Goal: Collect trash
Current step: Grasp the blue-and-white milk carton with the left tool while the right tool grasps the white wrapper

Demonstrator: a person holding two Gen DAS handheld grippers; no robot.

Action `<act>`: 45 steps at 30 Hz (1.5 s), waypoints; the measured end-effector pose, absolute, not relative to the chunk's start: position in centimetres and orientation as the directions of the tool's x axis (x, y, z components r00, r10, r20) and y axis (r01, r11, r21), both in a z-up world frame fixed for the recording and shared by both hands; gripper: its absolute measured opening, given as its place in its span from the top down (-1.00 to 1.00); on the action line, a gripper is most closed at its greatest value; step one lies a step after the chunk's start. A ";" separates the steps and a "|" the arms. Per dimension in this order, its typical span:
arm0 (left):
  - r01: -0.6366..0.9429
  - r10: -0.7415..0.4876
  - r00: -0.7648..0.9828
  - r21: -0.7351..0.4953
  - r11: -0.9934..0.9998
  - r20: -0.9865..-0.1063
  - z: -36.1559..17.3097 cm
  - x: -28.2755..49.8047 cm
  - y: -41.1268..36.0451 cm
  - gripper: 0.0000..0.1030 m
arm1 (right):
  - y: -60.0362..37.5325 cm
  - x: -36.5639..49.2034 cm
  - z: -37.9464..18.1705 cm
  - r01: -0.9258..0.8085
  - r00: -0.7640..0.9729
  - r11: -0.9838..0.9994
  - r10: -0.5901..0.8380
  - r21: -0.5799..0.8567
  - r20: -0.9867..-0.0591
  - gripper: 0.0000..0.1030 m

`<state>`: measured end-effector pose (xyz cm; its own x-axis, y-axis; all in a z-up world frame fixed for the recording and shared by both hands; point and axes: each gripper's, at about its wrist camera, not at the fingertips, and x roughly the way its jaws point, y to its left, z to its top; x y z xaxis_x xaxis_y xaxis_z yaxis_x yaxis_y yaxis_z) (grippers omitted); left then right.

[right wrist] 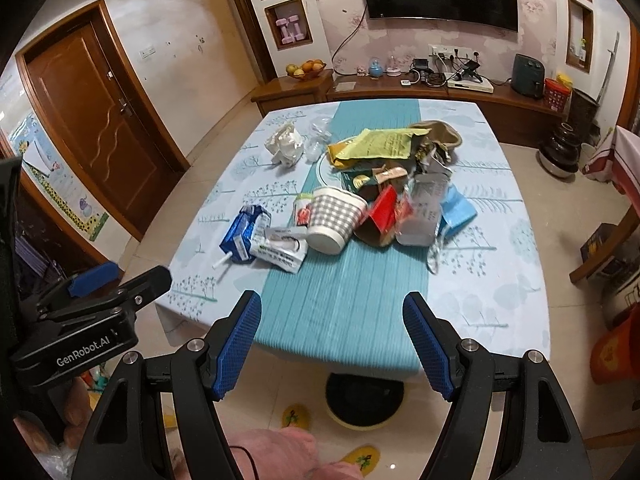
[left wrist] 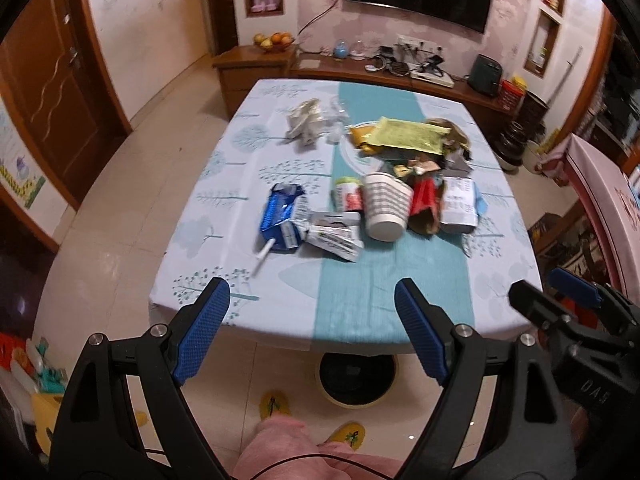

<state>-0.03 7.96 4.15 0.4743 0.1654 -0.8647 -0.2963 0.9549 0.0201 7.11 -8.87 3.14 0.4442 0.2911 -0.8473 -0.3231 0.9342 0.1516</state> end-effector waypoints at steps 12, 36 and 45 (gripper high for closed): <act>-0.300 0.071 0.437 -0.071 0.951 -0.897 0.1 7.7 15.5 -0.60 | -3.6 15.0 -0.1 -0.261 0.396 0.953 0.252 0.155 -0.883 -0.46; -0.179 -0.109 0.147 -0.135 0.975 -0.983 -14.5 20.5 23.4 -0.48 | 4.4 21.6 -13.0 -0.254 0.174 0.930 0.315 0.266 -0.933 -0.12; -0.108 -0.201 0.087 -0.209 0.972 -0.976 -16.8 22.6 23.1 -0.09 | 9.4 19.6 -15.3 -0.526 0.181 0.844 0.234 0.107 -0.955 -0.11</act>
<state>22.56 23.10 -16.75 0.0871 -0.2005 -0.9758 -0.1083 0.9718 -0.2094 19.56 9.36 -15.32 0.1812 0.2343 -0.9551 -0.5255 0.8440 0.1074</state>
